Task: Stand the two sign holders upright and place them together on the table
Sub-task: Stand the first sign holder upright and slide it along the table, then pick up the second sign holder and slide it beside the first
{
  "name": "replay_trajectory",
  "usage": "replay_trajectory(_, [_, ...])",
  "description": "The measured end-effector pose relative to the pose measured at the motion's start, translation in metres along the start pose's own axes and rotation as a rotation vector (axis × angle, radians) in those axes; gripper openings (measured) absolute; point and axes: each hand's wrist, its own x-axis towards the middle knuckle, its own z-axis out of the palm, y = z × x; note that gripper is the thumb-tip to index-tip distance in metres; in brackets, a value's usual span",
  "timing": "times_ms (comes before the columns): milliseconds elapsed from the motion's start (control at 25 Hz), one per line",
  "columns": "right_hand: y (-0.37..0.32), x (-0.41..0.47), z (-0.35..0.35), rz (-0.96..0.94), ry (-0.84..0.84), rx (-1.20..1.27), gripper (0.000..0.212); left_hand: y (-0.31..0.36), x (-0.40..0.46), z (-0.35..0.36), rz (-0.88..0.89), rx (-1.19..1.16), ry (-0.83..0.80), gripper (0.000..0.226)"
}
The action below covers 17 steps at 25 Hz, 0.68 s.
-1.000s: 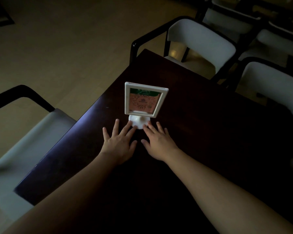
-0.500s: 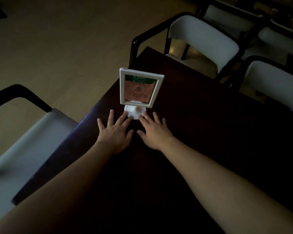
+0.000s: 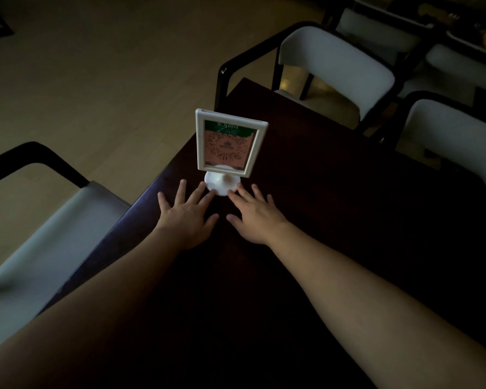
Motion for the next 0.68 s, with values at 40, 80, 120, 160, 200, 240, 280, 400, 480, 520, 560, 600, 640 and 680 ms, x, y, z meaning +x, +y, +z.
replay_trajectory(40, [0.001,-0.005,0.0,0.001,0.005,0.008,0.068,-0.001,-0.001,-0.002,0.007,0.008,0.005,0.07])
replay_trajectory(80, [0.004,-0.012,0.0,0.004,0.016,0.022,0.068,0.0,-0.003,-0.004,0.014,0.008,0.015,0.072])
replay_trajectory(120, [0.007,-0.019,0.0,0.009,0.028,0.04,0.068,0.002,-0.005,-0.006,0.022,0.002,0.028,0.074])
replay_trajectory(160, [0.011,-0.027,0.0,0.015,0.046,0.056,0.068,0.005,-0.007,-0.007,0.032,-0.003,0.047,0.076])
replay_trajectory(200, [0.016,-0.036,0.001,0.023,0.065,0.067,0.068,0.01,-0.01,-0.008,0.048,-0.003,0.068,0.077])
replay_trajectory(240, [0.022,-0.046,0.002,0.034,0.082,0.075,0.067,0.016,-0.013,-0.01,0.071,-0.004,0.092,0.078])
replay_trajectory(280, [0.029,-0.059,0.003,0.05,0.092,0.077,0.067,0.025,-0.016,-0.01,0.101,-0.012,0.114,0.079])
replay_trajectory(400, [0.053,-0.096,0.009,0.08,0.112,0.064,0.068,0.057,-0.026,-0.008,0.182,-0.058,0.161,0.082])
replay_trajectory(480, [0.074,-0.125,0.011,0.114,0.131,0.071,0.068,0.084,-0.032,-0.004,0.235,-0.079,0.155,0.083])
replay_trajectory(520, [0.086,-0.139,0.012,0.143,0.139,0.086,0.068,0.099,-0.034,-0.002,0.261,-0.086,0.144,0.083])
replay_trajectory(560, [0.099,-0.155,0.012,0.176,0.15,0.1,0.068,0.117,-0.037,0.001,0.287,-0.089,0.137,0.084])
replay_trajectory(600, [0.112,-0.17,0.012,0.206,0.162,0.109,0.068,0.134,-0.039,0.003,0.306,-0.089,0.132,0.084])
replay_trajectory(640, [0.125,-0.185,0.012,0.238,0.181,0.113,0.068,0.152,-0.041,0.003,0.324,-0.091,0.124,0.085])
replay_trajectory(680, [0.139,-0.201,0.012,0.272,0.205,0.114,0.068,0.172,-0.042,0.004,0.341,-0.087,0.108,0.085])
